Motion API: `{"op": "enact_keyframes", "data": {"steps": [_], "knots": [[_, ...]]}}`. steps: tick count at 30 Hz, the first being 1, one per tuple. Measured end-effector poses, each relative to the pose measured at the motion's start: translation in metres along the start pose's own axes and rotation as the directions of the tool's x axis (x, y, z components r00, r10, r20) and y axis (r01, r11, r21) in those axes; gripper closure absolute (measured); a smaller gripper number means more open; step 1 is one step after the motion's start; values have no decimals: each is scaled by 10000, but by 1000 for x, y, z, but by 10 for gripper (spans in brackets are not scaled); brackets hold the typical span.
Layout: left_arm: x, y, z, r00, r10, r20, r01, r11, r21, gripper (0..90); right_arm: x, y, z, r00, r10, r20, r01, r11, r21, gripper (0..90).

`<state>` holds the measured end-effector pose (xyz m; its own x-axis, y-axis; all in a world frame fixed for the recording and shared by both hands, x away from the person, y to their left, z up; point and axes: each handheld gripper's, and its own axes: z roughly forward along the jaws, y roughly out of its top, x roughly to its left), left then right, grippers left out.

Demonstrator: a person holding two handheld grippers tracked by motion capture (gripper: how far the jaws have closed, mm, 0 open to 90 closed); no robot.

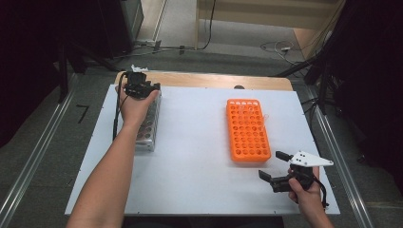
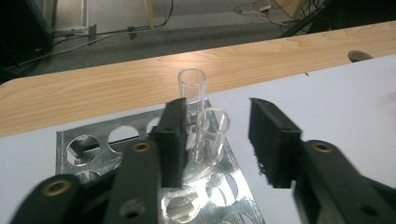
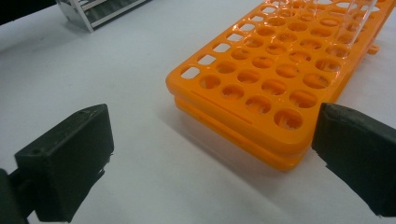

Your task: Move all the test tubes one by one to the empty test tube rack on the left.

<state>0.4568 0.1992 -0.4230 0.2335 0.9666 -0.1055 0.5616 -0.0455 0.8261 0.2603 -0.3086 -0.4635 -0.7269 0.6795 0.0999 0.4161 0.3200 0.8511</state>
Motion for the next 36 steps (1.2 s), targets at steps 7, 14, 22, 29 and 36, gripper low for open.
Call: {"op": "enact_keyframes", "data": {"steps": [7, 14, 22, 29, 36], "knots": [[-6, -5, -14, 9987, -169, 474, 185, 9993, -326, 270, -1, 3, 1, 9999, 92, 43, -92, 10000, -39, 0], [-16, -13, -34, 9949, -73, 1009, 115, 9991, -407, 115, -5, 7, 4, 9998, 153, 92, -153, 9999, -70, 0], [-29, -29, -56, 9882, 189, 1519, -106, 9984, -551, 20, -7, 14, 7, 9998, 188, 65, -188, 9998, -31, 0], [-44, -45, -77, 9832, 531, 1747, -396, 9960, -801, 0, -11, 23, 13, 9998, 139, 111, -138, 9999, -46, 0], [-55, -63, -90, 9776, 738, 1970, -581, 9948, -839, 0, -17, 33, 17, 9997, 178, 187, -175, 9997, -143, 0]]}}
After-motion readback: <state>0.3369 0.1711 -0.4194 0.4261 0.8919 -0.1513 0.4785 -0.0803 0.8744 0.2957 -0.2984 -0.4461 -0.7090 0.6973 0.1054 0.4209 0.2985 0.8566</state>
